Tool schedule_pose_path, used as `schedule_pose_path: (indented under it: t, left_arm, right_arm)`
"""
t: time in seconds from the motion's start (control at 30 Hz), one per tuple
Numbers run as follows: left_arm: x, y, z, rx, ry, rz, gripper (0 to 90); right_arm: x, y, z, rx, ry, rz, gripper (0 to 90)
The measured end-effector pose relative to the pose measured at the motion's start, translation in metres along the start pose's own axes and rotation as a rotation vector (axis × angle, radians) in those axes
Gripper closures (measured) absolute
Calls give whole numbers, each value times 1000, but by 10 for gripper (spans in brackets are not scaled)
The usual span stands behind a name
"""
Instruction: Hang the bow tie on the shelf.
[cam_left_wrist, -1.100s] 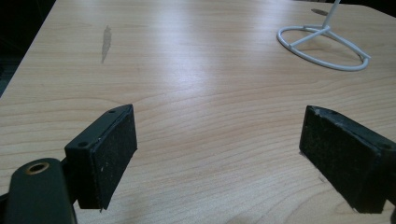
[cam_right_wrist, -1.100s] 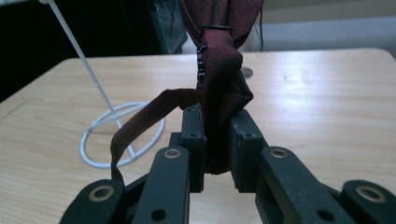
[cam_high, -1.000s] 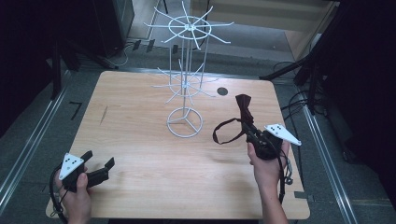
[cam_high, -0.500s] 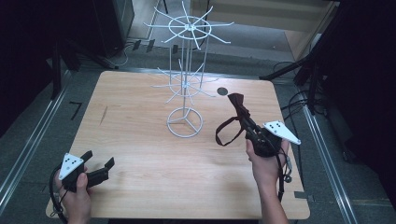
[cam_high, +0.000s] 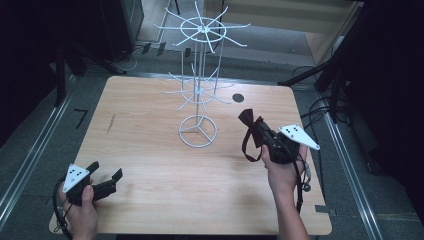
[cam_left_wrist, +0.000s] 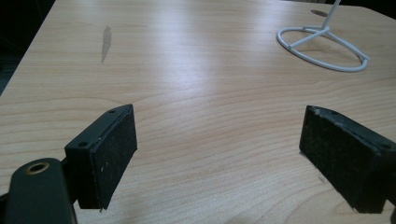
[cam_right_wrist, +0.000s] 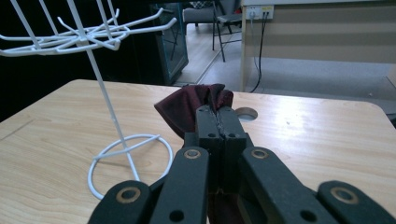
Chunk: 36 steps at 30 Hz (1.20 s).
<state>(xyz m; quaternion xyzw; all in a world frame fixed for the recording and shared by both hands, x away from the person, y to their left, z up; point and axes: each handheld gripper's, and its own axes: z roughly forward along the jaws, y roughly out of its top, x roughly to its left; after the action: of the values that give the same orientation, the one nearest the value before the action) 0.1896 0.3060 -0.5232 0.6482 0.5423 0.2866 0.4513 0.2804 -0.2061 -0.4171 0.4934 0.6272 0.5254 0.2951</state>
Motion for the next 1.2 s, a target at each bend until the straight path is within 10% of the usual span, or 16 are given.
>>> schedule_pose_path:
  t: [1.2]
  left_arm:
    - [1,0,0,2,-3,-8,118]
  right_arm:
    - [45,49,29,-62,79,-52,900]
